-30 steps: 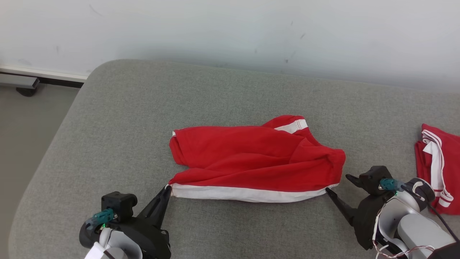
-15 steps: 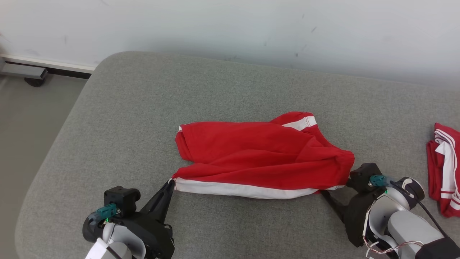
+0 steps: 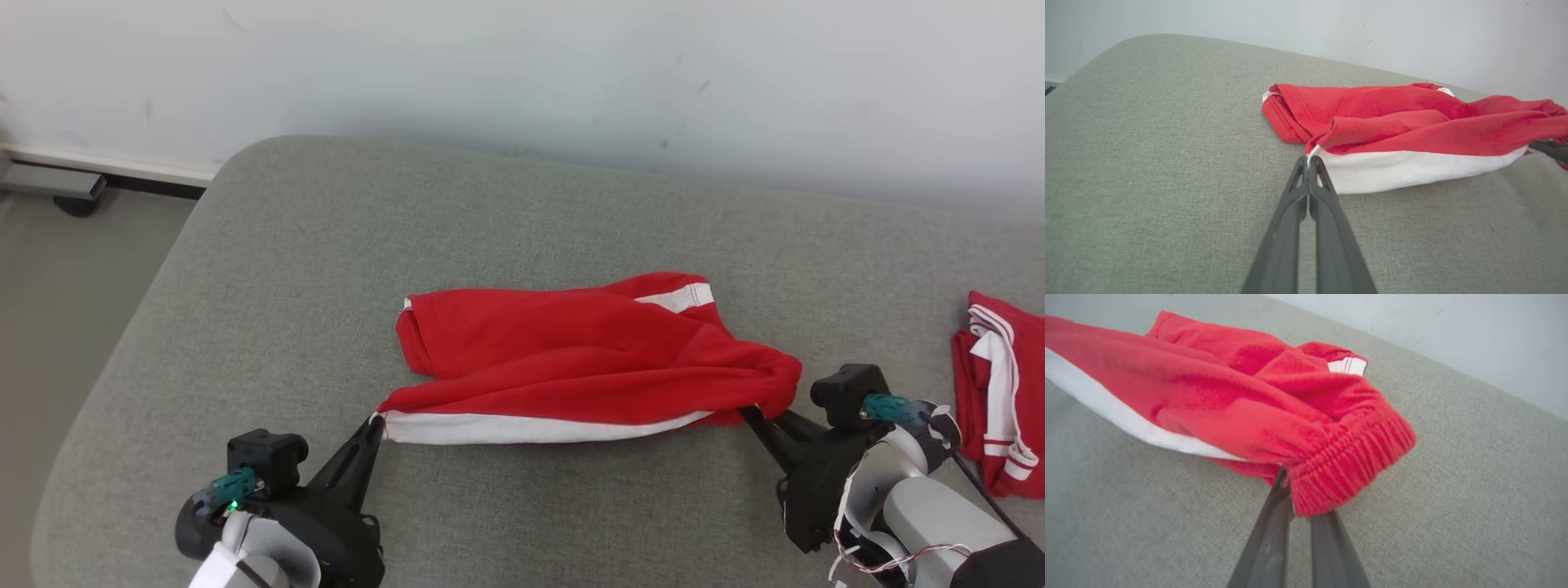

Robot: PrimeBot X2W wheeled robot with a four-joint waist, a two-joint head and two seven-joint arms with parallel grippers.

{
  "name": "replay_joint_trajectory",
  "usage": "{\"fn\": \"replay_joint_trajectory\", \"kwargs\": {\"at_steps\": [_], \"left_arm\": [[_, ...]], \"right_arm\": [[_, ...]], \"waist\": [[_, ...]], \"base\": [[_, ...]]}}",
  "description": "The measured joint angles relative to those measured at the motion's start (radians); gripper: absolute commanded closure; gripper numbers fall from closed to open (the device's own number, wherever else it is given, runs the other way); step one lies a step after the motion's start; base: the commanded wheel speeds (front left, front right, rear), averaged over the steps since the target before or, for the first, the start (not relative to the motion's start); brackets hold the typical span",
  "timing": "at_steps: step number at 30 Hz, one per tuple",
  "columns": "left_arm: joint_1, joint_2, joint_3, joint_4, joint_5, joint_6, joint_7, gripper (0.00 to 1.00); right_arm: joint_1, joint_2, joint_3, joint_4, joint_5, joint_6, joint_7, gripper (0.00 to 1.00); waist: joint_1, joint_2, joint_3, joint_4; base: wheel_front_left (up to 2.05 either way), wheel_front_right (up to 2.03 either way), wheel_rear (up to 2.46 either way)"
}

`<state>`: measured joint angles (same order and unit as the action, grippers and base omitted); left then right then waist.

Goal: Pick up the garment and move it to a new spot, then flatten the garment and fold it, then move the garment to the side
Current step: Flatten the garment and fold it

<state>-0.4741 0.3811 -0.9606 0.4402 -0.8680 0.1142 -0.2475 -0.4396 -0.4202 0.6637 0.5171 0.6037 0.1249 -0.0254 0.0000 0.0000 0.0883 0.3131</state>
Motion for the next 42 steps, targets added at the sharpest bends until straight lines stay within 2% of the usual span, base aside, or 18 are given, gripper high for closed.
{"fn": "replay_joint_trajectory", "kwargs": {"at_steps": [5,14,19,24,31,42], "left_arm": [[0.021,0.025,0.007,0.004,0.000,0.000,-0.001,1.00],[0.051,0.058,0.018,-0.004,0.007,0.000,-0.002,1.00],[0.065,0.088,0.038,-0.042,0.018,0.000,-0.003,1.00],[0.076,0.092,0.051,-0.082,0.023,0.000,-0.003,1.00],[0.086,0.084,0.046,-0.096,0.024,0.004,-0.003,1.00],[0.074,0.069,0.040,-0.105,0.039,0.009,0.009,1.00]], "right_arm": [[0.013,-0.012,-0.008,-0.090,0.116,0.000,-0.045,1.00],[0.094,-0.117,0.043,-0.282,0.343,0.000,-0.015,1.00],[0.110,-0.197,-0.003,-0.393,0.462,0.000,-0.002,1.00],[0.170,-0.244,-0.044,-0.423,0.515,0.003,0.018,1.00],[0.210,-0.255,-0.034,-0.458,0.598,0.003,0.084,1.00],[0.169,-0.253,-0.012,-0.500,0.687,0.003,0.204,1.00]], "waist": [[0.0000,0.0000,-0.027,-0.016],[0.0000,0.0000,-0.084,-0.064],[0.0000,0.0000,-0.107,-0.107],[-0.0001,0.0000,-0.117,-0.152],[-0.0001,0.0000,-0.109,-0.182],[0.0000,0.0000,-0.087,-0.154]], "base": [[0.00,0.00,0.00],[0.00,0.00,0.00],[0.00,0.00,0.00],[0.00,0.00,0.00],[0.00,0.00,0.00],[0.00,0.00,0.00]]}}
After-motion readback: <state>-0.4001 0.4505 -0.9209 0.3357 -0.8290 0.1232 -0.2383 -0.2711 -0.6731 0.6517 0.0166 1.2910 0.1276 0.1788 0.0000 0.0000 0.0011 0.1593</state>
